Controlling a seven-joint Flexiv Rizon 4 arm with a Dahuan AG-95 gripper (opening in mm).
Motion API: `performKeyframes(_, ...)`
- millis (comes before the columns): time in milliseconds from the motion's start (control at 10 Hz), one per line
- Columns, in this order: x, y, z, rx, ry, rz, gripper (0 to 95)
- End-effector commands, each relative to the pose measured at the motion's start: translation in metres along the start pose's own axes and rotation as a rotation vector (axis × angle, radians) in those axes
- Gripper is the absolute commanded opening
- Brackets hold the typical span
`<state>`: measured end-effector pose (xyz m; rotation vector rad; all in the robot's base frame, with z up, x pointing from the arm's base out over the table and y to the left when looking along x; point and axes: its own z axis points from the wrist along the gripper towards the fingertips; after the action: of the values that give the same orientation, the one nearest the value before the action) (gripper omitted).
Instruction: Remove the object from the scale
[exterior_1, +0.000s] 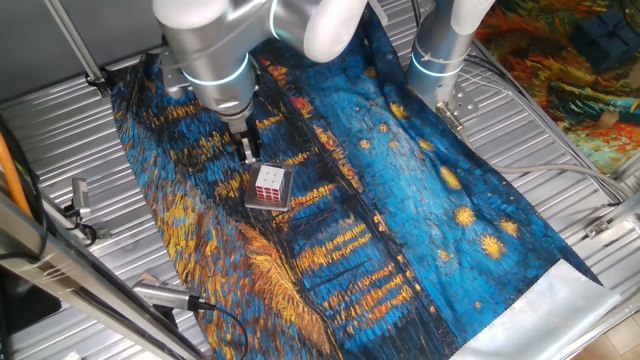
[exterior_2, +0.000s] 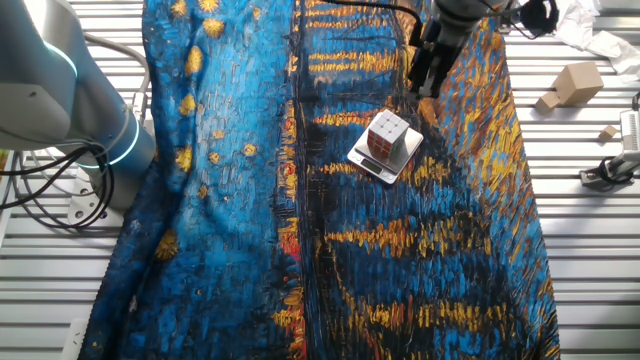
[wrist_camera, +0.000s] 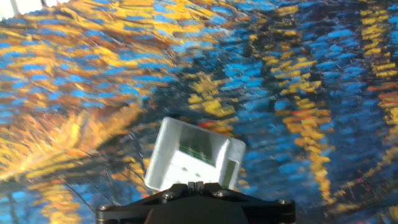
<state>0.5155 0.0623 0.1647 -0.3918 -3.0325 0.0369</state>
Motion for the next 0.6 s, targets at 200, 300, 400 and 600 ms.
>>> performKeyframes(200, -0.019, -0.003, 0.029, 0.006, -0.011, 0.000, 0.0)
performKeyframes(300, -0.022, -0.003, 0.035, 0.004, -0.013, 0.000, 0.0)
performKeyframes(400, -0.023, -0.003, 0.037, 0.003, -0.012, 0.000, 0.0)
performKeyframes(600, -0.023, 0.000, 0.040, -0.016, -0.010, -0.001, 0.0)
